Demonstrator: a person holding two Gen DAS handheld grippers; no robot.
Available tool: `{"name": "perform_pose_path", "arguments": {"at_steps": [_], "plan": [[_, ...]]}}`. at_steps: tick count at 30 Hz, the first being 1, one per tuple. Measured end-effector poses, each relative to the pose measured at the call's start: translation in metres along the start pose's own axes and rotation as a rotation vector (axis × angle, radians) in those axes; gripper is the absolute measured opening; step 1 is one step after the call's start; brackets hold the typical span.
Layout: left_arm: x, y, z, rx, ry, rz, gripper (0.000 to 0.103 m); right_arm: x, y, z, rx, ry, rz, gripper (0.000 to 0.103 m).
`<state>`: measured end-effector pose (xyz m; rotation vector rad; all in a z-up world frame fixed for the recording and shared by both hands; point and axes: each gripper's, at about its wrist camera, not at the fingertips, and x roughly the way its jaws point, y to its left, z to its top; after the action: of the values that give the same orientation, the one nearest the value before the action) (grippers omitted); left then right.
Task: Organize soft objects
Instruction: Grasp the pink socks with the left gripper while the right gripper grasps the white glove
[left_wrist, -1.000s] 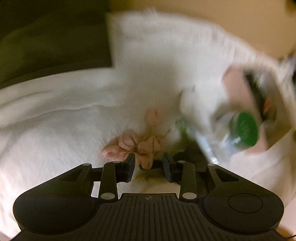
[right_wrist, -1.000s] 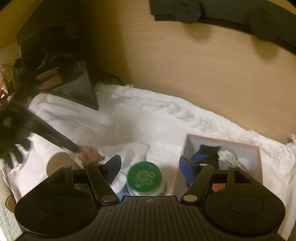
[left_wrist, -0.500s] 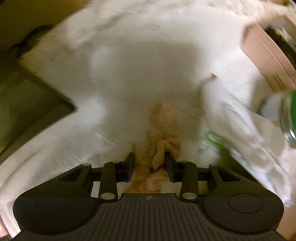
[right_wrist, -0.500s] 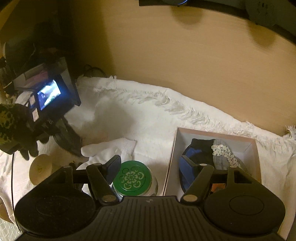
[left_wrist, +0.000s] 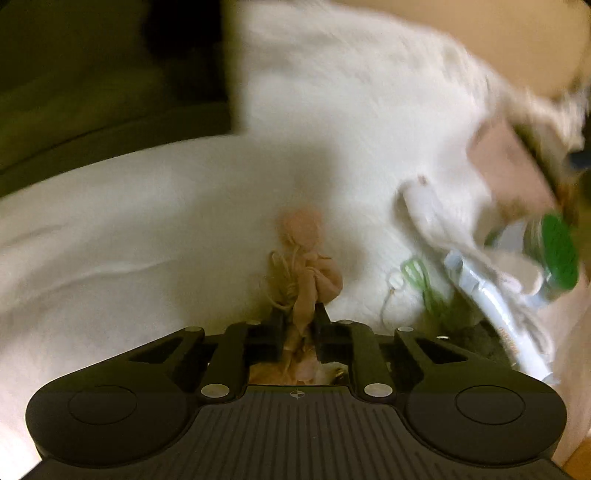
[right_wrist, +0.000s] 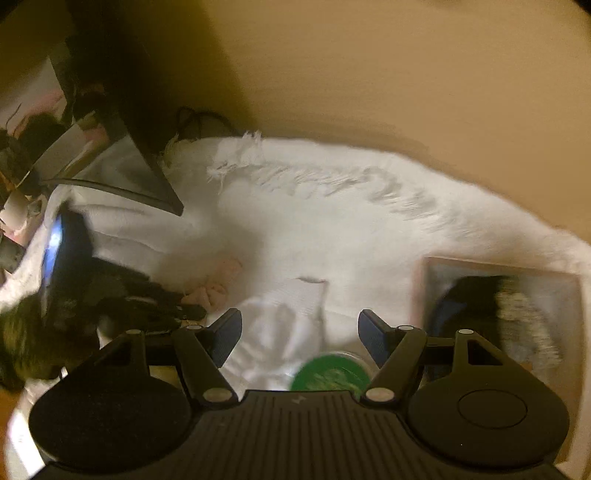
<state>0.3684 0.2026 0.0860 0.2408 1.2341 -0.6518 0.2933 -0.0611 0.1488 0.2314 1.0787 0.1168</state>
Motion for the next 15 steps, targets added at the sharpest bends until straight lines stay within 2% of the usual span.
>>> {"name": "perform_pose_path", "arguments": {"at_steps": [3, 7, 10, 13, 14, 15], "plan": [[-0.046, 0.018, -0.017, -0.092, -0.133, 0.006, 0.017, 0.035, 0.013, 0.017, 0.02, 0.099, 0.009, 0.07], [-0.1, 0.041, -0.053, -0.208, -0.27, 0.014, 0.017, 0.082, 0.033, 0.025, -0.016, 0.172, -0.056, 0.07], [-0.125, 0.048, -0.08, -0.263, -0.323, 0.02, 0.017, 0.113, 0.038, 0.027, -0.021, 0.202, -0.111, 0.07], [-0.144, 0.048, -0.114, -0.33, -0.372, 0.006, 0.017, 0.139, 0.032, 0.027, 0.037, 0.255, -0.13, 0.07], [-0.15, 0.048, -0.125, -0.352, -0.39, 0.002, 0.017, 0.144, 0.03, 0.025, 0.057, 0.269, -0.125, 0.067], [-0.159, 0.049, -0.134, -0.375, -0.407, -0.004, 0.017, 0.146, 0.029, 0.023, 0.065, 0.272, -0.118, 0.052]]}}
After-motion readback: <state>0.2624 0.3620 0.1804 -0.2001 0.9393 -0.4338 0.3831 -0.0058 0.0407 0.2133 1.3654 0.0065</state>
